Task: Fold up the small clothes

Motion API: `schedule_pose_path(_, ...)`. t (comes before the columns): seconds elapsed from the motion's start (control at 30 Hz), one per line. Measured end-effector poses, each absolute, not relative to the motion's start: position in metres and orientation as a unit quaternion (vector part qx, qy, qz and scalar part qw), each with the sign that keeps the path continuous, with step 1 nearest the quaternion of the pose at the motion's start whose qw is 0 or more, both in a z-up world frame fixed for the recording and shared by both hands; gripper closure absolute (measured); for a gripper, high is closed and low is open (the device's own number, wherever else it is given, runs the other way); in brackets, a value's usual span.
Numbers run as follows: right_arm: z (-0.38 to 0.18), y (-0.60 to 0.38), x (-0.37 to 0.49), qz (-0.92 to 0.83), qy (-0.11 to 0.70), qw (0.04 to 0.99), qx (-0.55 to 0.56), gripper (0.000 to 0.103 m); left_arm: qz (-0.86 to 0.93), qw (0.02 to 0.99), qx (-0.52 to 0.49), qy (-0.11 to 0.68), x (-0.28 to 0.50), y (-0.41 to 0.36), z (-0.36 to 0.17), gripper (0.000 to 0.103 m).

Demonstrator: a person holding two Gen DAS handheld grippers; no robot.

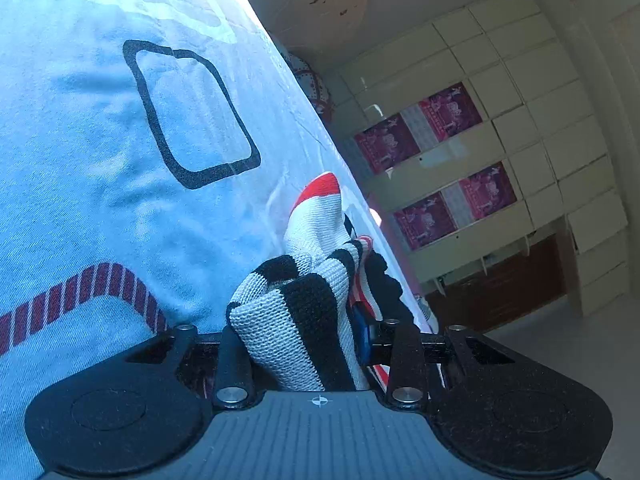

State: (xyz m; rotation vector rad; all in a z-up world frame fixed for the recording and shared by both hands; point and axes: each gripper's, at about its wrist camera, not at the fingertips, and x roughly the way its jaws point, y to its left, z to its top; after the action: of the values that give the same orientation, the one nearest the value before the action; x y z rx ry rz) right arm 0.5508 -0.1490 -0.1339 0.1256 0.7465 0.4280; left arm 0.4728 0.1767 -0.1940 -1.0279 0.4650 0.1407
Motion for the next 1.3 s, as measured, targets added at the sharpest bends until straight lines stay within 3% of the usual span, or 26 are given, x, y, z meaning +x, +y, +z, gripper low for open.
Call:
schedule_pose_path(0.1, -0.138, -0.155, 0.552, 0.22, 0.357, 0.905, 0.071, 0.103, 0.08, 0.846, -0.463, 0.252, 0.488, 0.177, -0.185, 0.069)
schedule_pose_path(0.17, -0.14, -0.164, 0.554, 0.23, 0.358, 0.9, 0.09, 0.103, 0.069, 0.854, -0.445, 0.26, 0.497, 0.178, -0.175, 0.081)
schedule_pose_path(0.47, -0.133, -0.196, 0.549, 0.227, 0.356, 0.894, 0.15, 0.103, -0.089, 0.94, -0.254, 0.208, 0.522, 0.095, -0.072, 0.082)
schedule_pose_path(0.67, -0.111, -0.279, 0.523, 0.156, 0.32, 0.914, 0.193, 0.098, -0.16, 0.939, -0.188, 0.239, 0.537, 0.025, -0.061, 0.082)
schedule_pose_path(0.8, -0.104, -0.336, 0.5, 0.115, 0.302, 0.919, 0.226, 0.094, -0.194, 0.924, -0.129, 0.303, 0.543, -0.04, -0.074, 0.081)
schedule_pose_path(0.87, -0.103, -0.359, 0.489, 0.101, 0.297, 0.917, 0.248, 0.086, -0.207, 0.914, -0.066, 0.342, 0.544, -0.079, -0.089, 0.064)
schedule_pose_path(0.9, -0.104, -0.368, 0.485, 0.095, 0.295, 0.914, 0.26, 0.083, -0.218, 0.915, -0.03, 0.338, 0.54, -0.098, -0.092, 0.035)
schedule_pose_path(0.93, -0.104, -0.375, 0.482, 0.093, 0.294, 0.912, 0.271, 0.082, -0.235, 0.915, -0.015, 0.328, 0.533, -0.11, -0.089, 0.013)
schedule_pose_path(1.07, -0.102, -0.389, 0.476, 0.111, 0.294, 0.899, 0.305, 0.069, -0.269, 0.909, -0.038, 0.317, 0.507, -0.114, -0.057, 0.012)
schedule_pose_path(1.23, -0.102, -0.376, 0.487, 0.183, 0.318, 0.866, 0.34, 0.049, -0.22, 0.927, -0.132, 0.274, 0.484, -0.027, -0.025, 0.012)
schedule_pose_path(1.3, -0.108, -0.362, 0.492, 0.208, 0.335, 0.851, 0.347, 0.047, -0.168, 0.937, -0.151, 0.267, 0.482, 0.013, -0.033, 0.012)
